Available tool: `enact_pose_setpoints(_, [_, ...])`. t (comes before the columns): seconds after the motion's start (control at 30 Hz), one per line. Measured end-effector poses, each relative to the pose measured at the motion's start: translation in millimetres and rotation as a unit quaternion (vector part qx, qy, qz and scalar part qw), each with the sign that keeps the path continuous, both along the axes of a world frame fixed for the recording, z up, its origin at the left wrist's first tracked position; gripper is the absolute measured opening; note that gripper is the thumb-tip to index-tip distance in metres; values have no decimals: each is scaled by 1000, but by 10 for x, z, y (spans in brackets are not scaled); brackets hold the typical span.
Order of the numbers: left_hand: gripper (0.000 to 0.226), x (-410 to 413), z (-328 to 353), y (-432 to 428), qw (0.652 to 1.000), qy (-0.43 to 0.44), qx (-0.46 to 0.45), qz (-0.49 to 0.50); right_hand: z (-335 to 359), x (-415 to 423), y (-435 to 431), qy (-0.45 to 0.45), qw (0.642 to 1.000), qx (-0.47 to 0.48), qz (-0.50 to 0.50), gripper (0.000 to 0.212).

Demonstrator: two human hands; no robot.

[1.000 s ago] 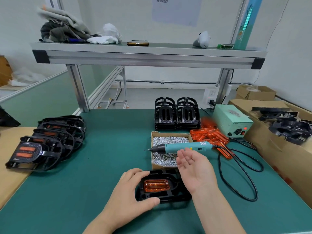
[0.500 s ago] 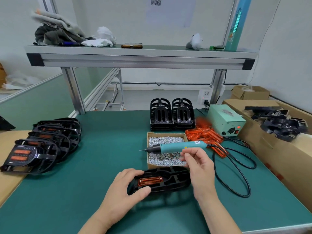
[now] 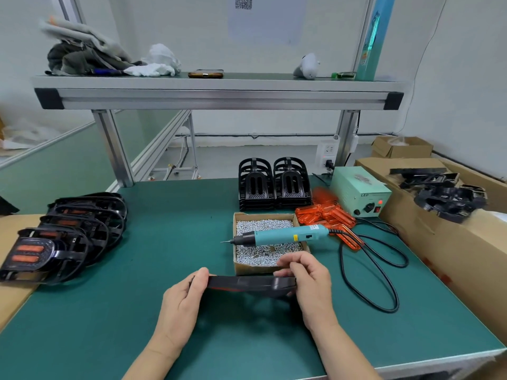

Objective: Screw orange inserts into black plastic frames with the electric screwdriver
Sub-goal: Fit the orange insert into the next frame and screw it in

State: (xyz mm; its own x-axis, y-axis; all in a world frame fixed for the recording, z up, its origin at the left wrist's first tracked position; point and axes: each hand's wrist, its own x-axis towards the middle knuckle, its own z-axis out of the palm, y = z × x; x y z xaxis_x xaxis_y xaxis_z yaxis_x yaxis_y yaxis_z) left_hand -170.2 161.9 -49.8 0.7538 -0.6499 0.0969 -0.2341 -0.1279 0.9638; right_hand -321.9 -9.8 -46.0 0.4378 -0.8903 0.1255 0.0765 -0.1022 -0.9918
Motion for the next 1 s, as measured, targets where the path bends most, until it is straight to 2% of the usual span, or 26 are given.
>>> enact_pose_setpoints(0.1, [93,-21,21,-68,998,-1,-2,57,52,2,20,-36,998,49,23,21])
enact_pose_setpoints(0.17, [92,-24,33,-124,995,-6,-3,98,87,-19,28,-60,997,37,27,40])
enact_pose_setpoints(0.23, [96,2,39,-180,994,-3,-1,111,100,-40,40,-84,996,-13,30,48])
enact_pose_setpoints(0.3, [97,39,32,-230,993,0,-1,118,96,-63,71,-84,992,-86,41,39])
enact_pose_setpoints(0.4, [114,90,-1,-260,992,0,-5,123,104,-58,120,-72,986,-147,39,22])
enact_pose_setpoints(0.5, [105,95,-50,-256,993,12,-14,119,88,-28,131,-59,980,-191,15,28])
enact_pose_setpoints(0.57, [108,111,-81,-263,993,17,-17,114,61,4,124,-29,973,-228,-12,32])
enact_pose_setpoints(0.67, [85,94,-71,-274,996,-13,-4,85,28,41,99,4,975,-217,-37,32])
enact_pose_setpoints(0.8, [20,95,-97,-284,995,-81,26,51,-51,67,51,55,982,-181,-25,25])
enact_pose_setpoints(0.83, [13,99,-105,-281,995,-85,24,49,-68,73,37,72,980,-184,-25,26])
enact_pose_setpoints(1.0, [17,105,-107,-289,995,-83,4,48,-103,90,-15,126,981,-147,-11,32])
